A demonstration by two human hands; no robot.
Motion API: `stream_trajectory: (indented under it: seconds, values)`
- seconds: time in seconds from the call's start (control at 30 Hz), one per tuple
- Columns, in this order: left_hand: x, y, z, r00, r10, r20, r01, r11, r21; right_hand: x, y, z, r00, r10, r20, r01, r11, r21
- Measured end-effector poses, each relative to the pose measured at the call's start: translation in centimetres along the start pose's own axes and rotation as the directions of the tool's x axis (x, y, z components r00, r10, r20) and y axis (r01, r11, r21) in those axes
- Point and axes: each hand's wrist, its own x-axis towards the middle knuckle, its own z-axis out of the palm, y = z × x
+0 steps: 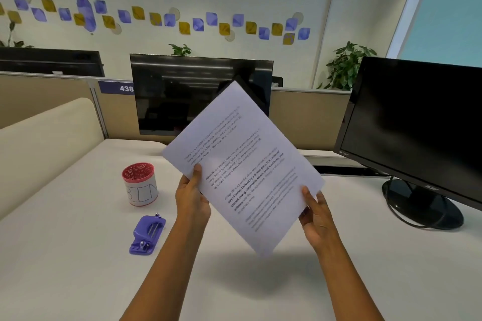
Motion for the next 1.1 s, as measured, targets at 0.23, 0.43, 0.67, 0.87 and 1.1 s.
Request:
stream_trajectory:
  seconds: [0.23,0.43,0.67,0.87,1.1]
  values:
    - [-0.6,-1.9,0.0,0.996,-0.076,0.037,0.075,0.997,0.027,-0.7,0.5,1.6,0.988,-0.034,0.149,0.058,0.986,-0.155]
    - [0.9,0.7,-2.7,0.998,-0.033,0.061,0.015,0.964,0.267,-0.3,-2.8,-0.3,0.985,-0.067,0.158,0.122,0.923,-0.365]
    - [1.5,2.5,-3.3,0.978,-0.08,0.194,-0.092,0.667,0.739,-0.4,-5.9,-0.6,0.98,0.009,0.197,0.118,0.772,-0.625]
    - [0.4,-0.4,-1.3,0.957,0.145,0.252,-0.283,0.661,0.695,-0.9,-3.1,1.7,0.95,-0.31,0.037,0.26,0.718,-0.646]
    - [0.4,-2.9,-3.4,0.952,0.185,0.244,-0.307,0.576,0.757,-1.0,0.4,-0.5,0.943,-0.326,-0.069,0.214,0.749,-0.627]
